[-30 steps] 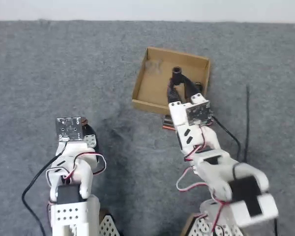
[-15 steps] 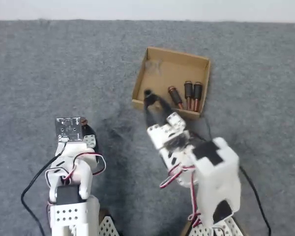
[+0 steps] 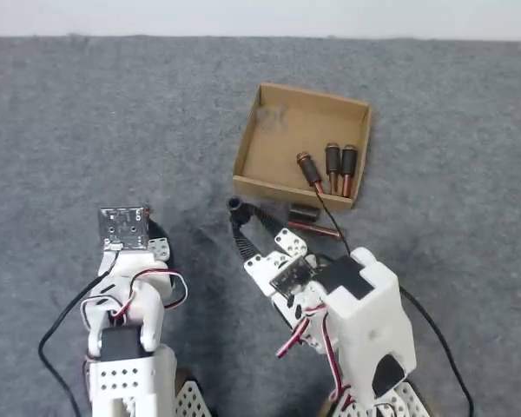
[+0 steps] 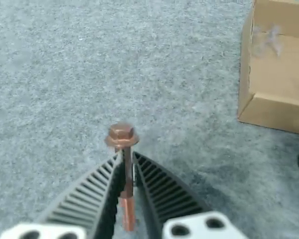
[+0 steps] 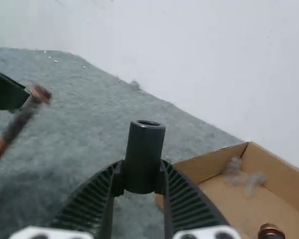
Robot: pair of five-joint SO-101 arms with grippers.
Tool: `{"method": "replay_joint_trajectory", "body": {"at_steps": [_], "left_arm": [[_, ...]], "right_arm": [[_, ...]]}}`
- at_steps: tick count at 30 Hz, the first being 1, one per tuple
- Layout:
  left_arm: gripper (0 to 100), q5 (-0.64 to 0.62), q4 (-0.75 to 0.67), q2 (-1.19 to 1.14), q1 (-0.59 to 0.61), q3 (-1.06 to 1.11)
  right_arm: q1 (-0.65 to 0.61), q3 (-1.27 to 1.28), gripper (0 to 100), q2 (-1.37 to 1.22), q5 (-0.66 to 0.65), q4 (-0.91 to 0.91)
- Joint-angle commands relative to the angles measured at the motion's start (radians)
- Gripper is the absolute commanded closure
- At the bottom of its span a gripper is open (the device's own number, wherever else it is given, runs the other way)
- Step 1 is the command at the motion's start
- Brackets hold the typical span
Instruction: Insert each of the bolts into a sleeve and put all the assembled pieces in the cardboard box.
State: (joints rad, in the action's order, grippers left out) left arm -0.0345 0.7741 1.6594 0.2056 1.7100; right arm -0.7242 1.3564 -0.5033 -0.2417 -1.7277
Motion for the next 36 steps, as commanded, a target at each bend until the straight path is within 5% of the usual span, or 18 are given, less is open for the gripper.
{"method": "replay_joint_trajectory", "body": {"at_steps": [1,22,36], "left_arm": [[99,0.003,-0.003,0.031,0.0,-0.018],[99,0.002,0.041,0.037,0.002,-0.028],[99,-0.051,0.203,-0.103,0.057,-0.381]], "right_arm": [[-0.022,0.041,98.8,0.09,-0.014,-0.031],[-0.018,0.275,99.1,0.234,0.074,-0.016],[-0.022,0.275,99.1,0.232,0.077,0.03]]}}
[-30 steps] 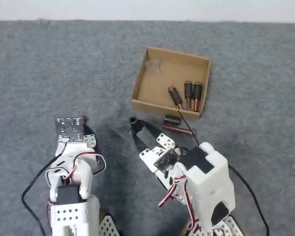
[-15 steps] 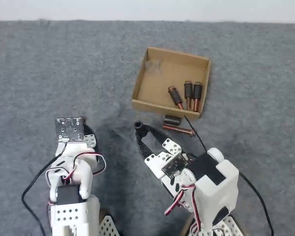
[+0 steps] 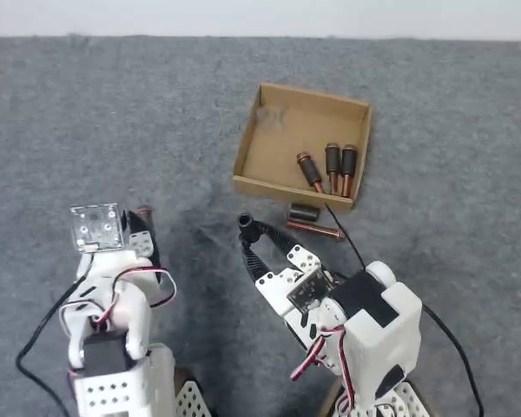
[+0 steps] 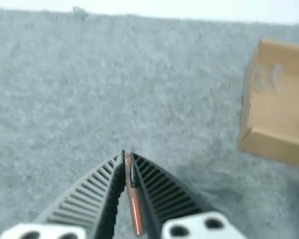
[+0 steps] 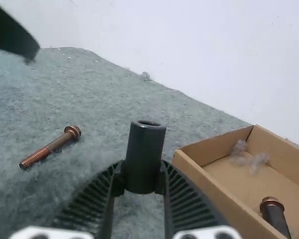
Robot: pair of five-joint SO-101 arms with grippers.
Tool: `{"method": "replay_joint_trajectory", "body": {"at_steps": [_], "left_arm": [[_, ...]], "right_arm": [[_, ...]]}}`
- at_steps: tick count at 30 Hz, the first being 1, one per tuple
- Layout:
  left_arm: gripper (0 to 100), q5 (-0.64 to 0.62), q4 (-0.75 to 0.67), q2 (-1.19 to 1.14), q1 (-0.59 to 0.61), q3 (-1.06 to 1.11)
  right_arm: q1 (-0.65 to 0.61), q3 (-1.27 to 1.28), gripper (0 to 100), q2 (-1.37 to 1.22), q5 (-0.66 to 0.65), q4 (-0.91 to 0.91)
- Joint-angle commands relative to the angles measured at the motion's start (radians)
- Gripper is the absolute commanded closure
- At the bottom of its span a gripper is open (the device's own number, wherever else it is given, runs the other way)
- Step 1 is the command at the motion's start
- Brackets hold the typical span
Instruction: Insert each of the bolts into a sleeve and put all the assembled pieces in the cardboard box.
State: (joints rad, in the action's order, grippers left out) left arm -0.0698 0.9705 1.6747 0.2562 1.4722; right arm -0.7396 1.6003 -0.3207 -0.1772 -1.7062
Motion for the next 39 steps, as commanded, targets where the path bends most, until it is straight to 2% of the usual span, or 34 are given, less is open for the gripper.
{"method": "replay_joint_trajectory", "body": {"at_steps": [1,7,10,18,22,25,30,32,35,39], "left_arm": [[99,-0.015,0.006,-0.181,0.006,-0.179],[99,-0.018,0.061,-0.634,0.011,-0.455],[99,-0.015,0.106,-0.783,0.012,-0.559],[98,-0.018,0.144,-0.921,0.011,-0.596],[88,-0.02,0.143,-0.965,0.006,-0.558],[85,-0.02,0.074,-1.016,0.006,-0.53],[92,-0.026,-0.068,-1.191,0.006,-0.536],[93,-0.074,-0.115,-1.277,0.006,-0.552],[91,-0.126,-0.133,-1.382,0.006,-0.599],[89,-0.127,-0.133,-1.444,0.012,-0.642]], "right_arm": [[-0.007,0.031,99.1,0.05,0.012,0.008],[-0.007,0.031,99.1,0.05,0.012,0.012],[-0.007,0.031,99.1,0.05,0.012,0.013],[-0.007,0.025,99.1,0.05,0.014,0.015],[-0.007,0.025,99.1,0.05,0.014,0.015],[-0.004,0.025,99.1,0.05,0.014,0.015],[-0.002,0.025,99.1,0.05,0.014,0.015],[-0.002,0.026,99.1,0.05,0.014,0.015],[-0.002,0.025,99.1,0.05,0.014,0.038],[-0.002,0.006,99.1,0.05,0.014,0.079]]}}
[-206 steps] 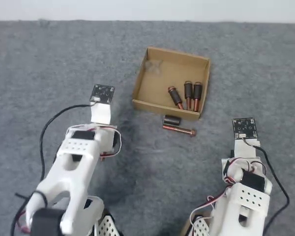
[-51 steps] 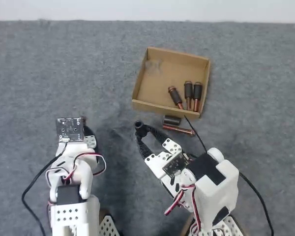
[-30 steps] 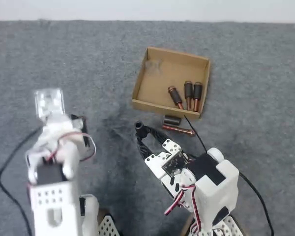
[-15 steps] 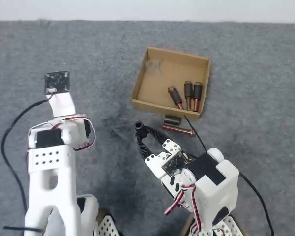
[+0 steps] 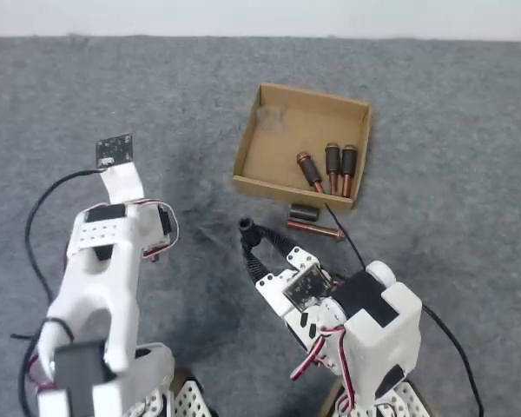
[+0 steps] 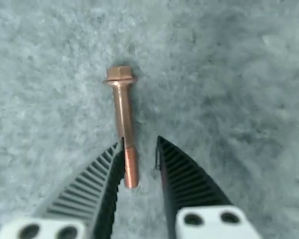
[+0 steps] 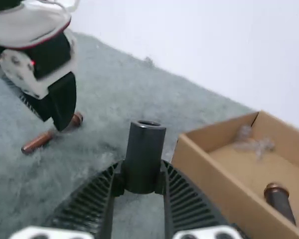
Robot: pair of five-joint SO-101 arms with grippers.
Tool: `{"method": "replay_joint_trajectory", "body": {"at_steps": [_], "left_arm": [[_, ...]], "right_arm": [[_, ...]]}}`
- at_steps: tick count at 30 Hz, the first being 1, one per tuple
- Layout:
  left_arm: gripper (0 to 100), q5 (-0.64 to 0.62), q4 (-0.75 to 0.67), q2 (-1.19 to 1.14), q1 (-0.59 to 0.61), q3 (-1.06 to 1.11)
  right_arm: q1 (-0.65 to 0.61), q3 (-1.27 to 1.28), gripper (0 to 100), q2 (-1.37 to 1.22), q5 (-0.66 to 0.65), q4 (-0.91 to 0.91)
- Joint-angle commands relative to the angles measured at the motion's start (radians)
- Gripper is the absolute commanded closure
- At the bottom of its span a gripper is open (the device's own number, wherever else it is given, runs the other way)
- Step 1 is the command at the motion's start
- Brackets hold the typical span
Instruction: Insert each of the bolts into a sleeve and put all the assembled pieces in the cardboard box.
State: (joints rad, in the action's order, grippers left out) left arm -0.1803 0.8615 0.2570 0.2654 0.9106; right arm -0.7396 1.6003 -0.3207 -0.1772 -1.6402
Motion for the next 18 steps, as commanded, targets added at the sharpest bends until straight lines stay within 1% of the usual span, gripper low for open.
{"method": "replay_joint_trajectory", "body": {"at_steps": [1,18], "left_arm": [[89,-0.017,-0.026,-0.031,0.003,-0.085],[89,-0.017,-0.023,-0.043,0.005,-0.127]], "right_arm": [[-0.002,0.005,99.1,0.05,0.014,0.019],[-0.002,-0.005,99.1,0.05,0.014,0.025]]}}
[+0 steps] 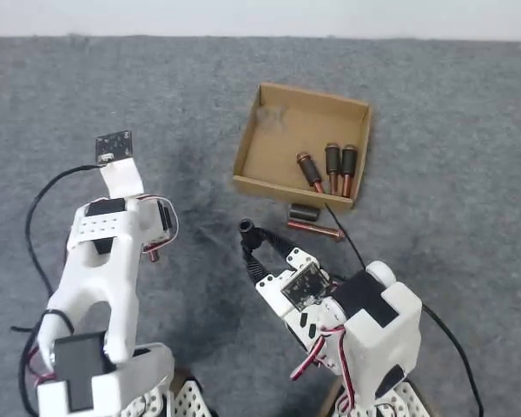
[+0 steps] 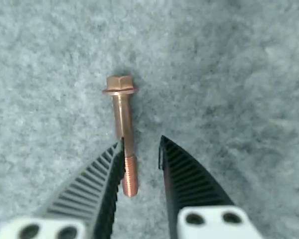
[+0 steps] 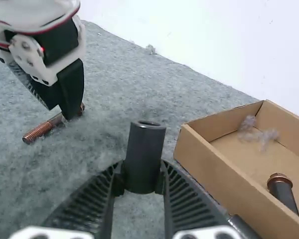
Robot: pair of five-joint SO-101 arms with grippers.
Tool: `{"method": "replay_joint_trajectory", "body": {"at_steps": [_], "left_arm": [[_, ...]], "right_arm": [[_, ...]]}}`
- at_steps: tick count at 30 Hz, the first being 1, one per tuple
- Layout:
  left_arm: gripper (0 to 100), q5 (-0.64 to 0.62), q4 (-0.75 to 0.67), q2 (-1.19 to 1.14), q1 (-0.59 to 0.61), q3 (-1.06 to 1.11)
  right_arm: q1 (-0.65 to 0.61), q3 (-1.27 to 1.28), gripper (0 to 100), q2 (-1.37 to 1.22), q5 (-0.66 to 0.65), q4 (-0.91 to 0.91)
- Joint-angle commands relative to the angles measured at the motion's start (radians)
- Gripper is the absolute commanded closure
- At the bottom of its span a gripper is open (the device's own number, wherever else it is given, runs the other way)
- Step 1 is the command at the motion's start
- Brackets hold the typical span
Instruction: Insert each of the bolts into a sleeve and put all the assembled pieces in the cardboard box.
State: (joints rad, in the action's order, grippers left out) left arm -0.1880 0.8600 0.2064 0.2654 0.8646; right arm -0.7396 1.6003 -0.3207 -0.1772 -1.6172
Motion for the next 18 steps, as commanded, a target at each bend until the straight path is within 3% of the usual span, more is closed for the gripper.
{"method": "replay_joint_trajectory", "body": {"at_steps": [1,6,18], "left_arm": [[89,-0.009,-0.021,0.008,0.005,-0.085],[89,-0.009,0.043,-0.005,0.046,-0.147],[89,-0.006,0.098,-0.287,0.063,-0.338]], "right_arm": [[-0.002,-0.008,99.1,0.05,0.014,0.002],[-0.002,-0.008,99.1,0.05,0.014,0.002],[-0.002,-0.008,99.1,0.05,0.014,0.002]]}}
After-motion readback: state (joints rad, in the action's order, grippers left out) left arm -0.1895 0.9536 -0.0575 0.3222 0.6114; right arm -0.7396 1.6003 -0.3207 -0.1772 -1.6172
